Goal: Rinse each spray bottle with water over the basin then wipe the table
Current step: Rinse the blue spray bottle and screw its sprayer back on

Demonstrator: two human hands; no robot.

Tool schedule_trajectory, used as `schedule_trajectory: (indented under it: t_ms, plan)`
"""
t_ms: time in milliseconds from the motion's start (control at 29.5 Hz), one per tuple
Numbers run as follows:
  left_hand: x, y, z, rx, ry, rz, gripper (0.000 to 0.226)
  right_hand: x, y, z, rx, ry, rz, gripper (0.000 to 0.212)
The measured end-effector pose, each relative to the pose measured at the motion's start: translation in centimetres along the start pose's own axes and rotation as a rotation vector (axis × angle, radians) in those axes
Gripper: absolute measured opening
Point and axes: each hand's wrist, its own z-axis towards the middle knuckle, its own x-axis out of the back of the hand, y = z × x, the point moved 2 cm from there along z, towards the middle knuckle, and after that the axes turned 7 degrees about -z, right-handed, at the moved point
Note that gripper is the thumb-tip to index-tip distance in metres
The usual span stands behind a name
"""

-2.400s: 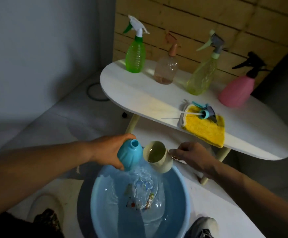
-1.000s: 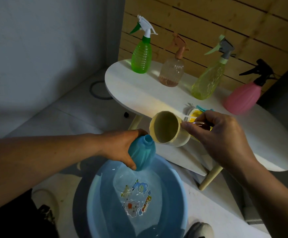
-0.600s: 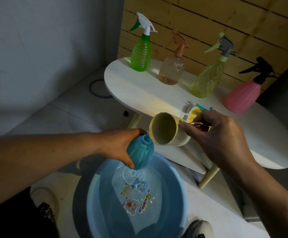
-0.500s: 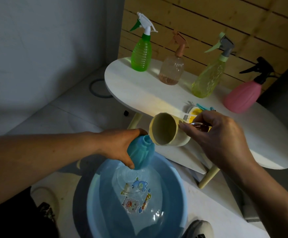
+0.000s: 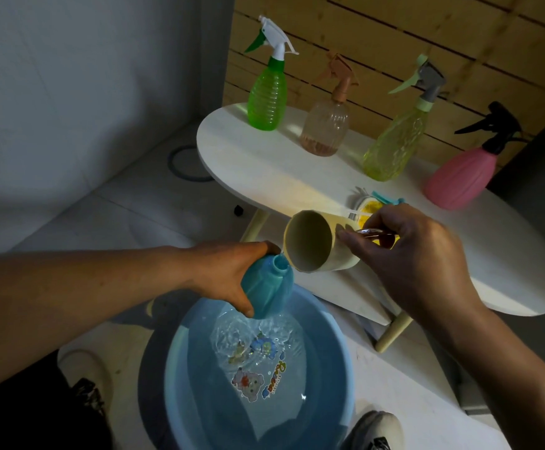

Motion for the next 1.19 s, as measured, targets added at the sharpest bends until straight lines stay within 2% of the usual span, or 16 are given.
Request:
schedule_trajectory:
  t_ms: [644,1051,1186]
  plan:
    - [-0.37,0.17,0.41,-0.027,-0.015,0.002,0.103,0.21,-0.28,-0.59,0.079,0.043,-0.064,0.03]
    - [-0.51,0.5,0.66,-0.029,-0.008,0.022,0.1,0.45,-0.33,-0.85,0.145,0.105,-0.131,0.033]
    - [-0.54,0.58,0.61,-0.025,-0.014,0.044,0.091,0.55,-0.42,-0.89,0.157,0.126,-0.156,0.03]
